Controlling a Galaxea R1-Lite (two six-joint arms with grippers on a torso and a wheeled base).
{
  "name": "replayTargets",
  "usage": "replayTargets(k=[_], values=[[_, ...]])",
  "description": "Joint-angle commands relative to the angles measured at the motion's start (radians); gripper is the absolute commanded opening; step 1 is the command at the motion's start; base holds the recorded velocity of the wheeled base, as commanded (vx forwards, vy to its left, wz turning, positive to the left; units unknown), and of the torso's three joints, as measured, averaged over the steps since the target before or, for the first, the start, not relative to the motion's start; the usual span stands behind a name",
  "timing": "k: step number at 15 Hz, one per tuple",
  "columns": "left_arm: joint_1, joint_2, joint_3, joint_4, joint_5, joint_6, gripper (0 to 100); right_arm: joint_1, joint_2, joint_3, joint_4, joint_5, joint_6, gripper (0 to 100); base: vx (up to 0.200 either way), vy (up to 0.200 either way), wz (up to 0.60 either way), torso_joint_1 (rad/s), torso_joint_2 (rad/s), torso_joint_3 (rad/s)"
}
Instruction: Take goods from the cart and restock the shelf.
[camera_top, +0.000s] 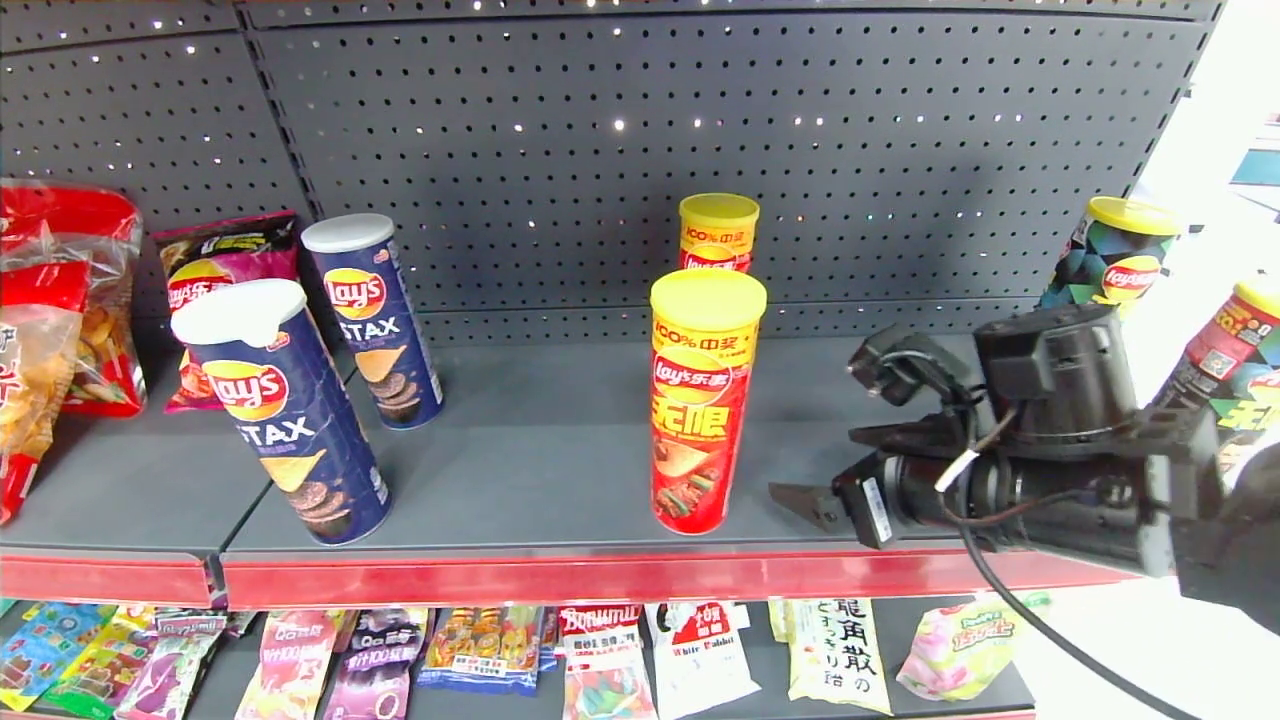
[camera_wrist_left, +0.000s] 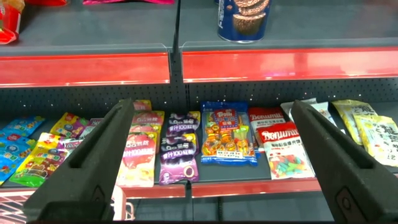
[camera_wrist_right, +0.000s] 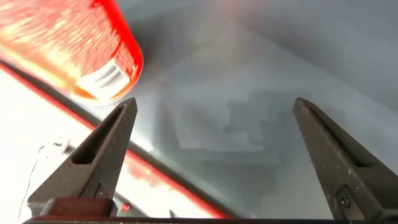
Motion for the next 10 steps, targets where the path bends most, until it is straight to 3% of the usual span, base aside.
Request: replayTargets(k=[1, 4, 7, 8, 10], values=[[0.001, 0.001, 0.0, -0.001, 0.0, 0.0, 100, 0.005, -0.248, 0.128, 0.0, -0.02, -0.001, 100, 0.0, 0.0, 0.0, 0.0, 0.0, 0.0], [0.001, 0.001, 0.0, -0.001, -0.001, 0.002, 100, 0.003, -0.673, 0.312, 0.009, -0.029, -0.011, 100, 0.0, 0.0, 0.0, 0.0, 0.0, 0.0], [-0.001, 0.005, 0.0, -0.001, -0.007, 0.008, 100, -0.1, -0.916, 0.379, 0.043, -0.155, -0.027, 100, 0.0, 0.0, 0.0, 0.0, 0.0, 0.0], [-0.001, 0.005, 0.0, -0.001, -0.015, 0.008, 100, -0.245, -0.991, 0.372, 0.14, -0.235, -0.02, 100, 0.0, 0.0, 0.0, 0.0, 0.0, 0.0], [-0.001, 0.005, 0.0, -0.001, -0.015, 0.006, 100, -0.483, -1.058, 0.372, 0.282, -0.241, 0.005, 100, 0.0, 0.0, 0.0, 0.0, 0.0, 0.0]])
